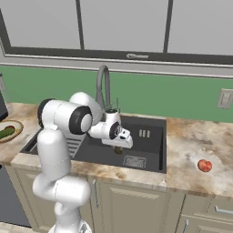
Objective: There is a mixed pile of frozen fruits and vegetables on the counter. Locate all the frozen vegetables and place the items in a bowl on the counter. Take all the frozen fruits and defrost them in a running sink.
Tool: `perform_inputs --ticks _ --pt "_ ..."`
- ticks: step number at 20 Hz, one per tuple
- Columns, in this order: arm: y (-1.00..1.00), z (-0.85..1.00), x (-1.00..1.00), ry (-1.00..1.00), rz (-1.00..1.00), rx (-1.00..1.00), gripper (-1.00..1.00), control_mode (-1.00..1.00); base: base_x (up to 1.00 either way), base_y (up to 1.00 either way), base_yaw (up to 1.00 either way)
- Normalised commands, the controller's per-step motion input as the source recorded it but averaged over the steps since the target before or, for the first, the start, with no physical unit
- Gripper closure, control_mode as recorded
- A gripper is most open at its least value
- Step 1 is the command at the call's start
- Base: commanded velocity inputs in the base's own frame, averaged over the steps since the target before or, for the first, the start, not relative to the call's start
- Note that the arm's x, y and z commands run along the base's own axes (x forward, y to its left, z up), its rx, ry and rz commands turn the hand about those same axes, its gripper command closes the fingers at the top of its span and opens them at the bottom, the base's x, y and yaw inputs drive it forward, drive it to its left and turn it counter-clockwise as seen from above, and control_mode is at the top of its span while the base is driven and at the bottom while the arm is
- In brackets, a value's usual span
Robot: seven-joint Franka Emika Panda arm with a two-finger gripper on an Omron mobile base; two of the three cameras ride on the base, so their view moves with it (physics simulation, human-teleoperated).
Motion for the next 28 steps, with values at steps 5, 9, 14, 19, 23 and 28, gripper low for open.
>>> perform_inputs --ticks 5,9,14,19,23,28 --pt "-0.18 -0.28 0.45 -0.06 -0.16 0.12 1.0 -1.0 0.0 0.0 0.0" --pt "-0.1 -0.36 0.24 -0.08 -0.02 0.01 1.0 -1.0 0.0 0.0 0.0" --pt "-0.02 -0.55 0.2 -0.09 -0.02 -0.03 1.0 -1.0 0.0 0.0 0.0" --pt "0.0 -0.49 0.43 -0.1 0.0 -0.01 1.0 -1.0 0.0 0.0 0.0" --pt "0.0 -0.42 0.5 -0.06 0.0 0.0 1.0 -1.0 0.0 0.0 0.0" --pt "0.0 -0.54 0.34 -0.05 0.0 0.0 1.0 -1.0 0.0 0.0 0.0"
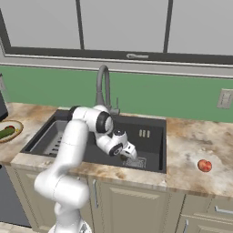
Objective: There is a mixed pile of frozen fruits and vegetables on the counter. Locate all the frozen vegetables and place the items in a bowl on the counter. Take all the frozen fruits and defrost them in a running sink.
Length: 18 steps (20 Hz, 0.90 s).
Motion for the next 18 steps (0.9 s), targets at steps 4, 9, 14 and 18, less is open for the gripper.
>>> perform_inputs --ticks 4,9,14,18 --pt "0.0 -0.49 0.22 -0.05 0.0 0.0 -1.0 -1.0 0.0 0.0 0.0" --pt "0.0 -0.26 0.16 -0.04 0.0 0.0 -1.0 -1.0 0.0 0.0 0.0" --pt "-0.04 -0.02 0.12 0.0 0.0 0.0 -1.0 -1.0 0.0 0.0 0.0" --pt "-0.1 0.34 0.0 0.14 0.01 -0.07 -1.0 -1.0 0.0 0.0 0.0"
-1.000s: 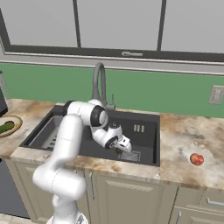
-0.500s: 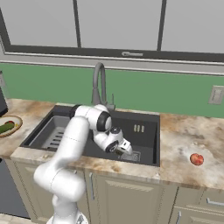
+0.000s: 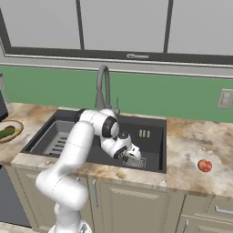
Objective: There is a mixed pile of frozen fruits and vegetables on the counter. Locate all the frozen vegetables and place the items in a bowl on the counter. Take all the frozen fruits and defrost them in a running sink.
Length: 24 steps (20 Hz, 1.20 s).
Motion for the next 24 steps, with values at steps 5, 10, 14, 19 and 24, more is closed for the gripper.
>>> perform_inputs --ticks 5,10,14,19,24 --pt "-0.11 0.91 -0.04 0.09 0.01 -0.06 -1.0 -1.0 0.0 0.0 0.0" --pt "-0.03 1.0 -0.18 0.06 0.05 -0.03 -1.0 -1.0 0.0 0.0 0.0" --pt "-0.09 1.0 -0.21 0.04 0.08 -0.01 -1.0 -1.0 0.0 0.0 0.0" --pt "-0.08 1.0 -0.27 0.06 0.1 -0.02 -1.0 -1.0 0.0 0.0 0.0" --pt "-0.11 1.0 -0.42 0.06 0.07 -0.01 -1.0 -1.0 0.0 0.0 0.0"
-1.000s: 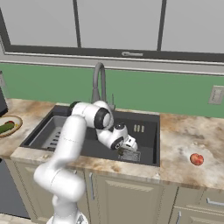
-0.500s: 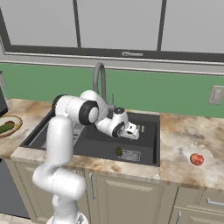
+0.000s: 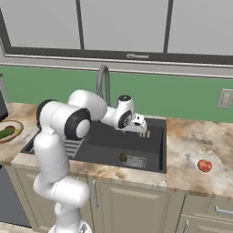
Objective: There is a mixed pile of frozen fruits and vegetables on the counter. Locate all the frozen vegetables and place the items in a bowl on the counter. Take all the frozen fruits and defrost them in a running sink.
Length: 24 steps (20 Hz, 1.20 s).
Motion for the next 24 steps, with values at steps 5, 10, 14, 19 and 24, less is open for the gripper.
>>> perform_inputs --ticks 5,10,14,19,24 --pt "-0.01 1.0 -0.54 0.03 0.09 -0.02 -1.0 -1.0 0.0 0.0 0.0" --pt "-0.1 0.92 -0.54 0.0 0.02 0.0 -1.0 -1.0 0.0 0.0 0.0" --pt "-0.28 0.56 -0.57 -0.03 -0.01 0.01 -1.0 -1.0 0.0 0.0 0.0" --pt "-0.48 0.0 -0.17 -0.01 0.0 0.05 -1.0 -1.0 0.0 0.0 0.0" --pt "-0.8 0.3 -0.16 -0.02 -0.1 0.0 -1.0 -1.0 0.0 0.0 0.0"
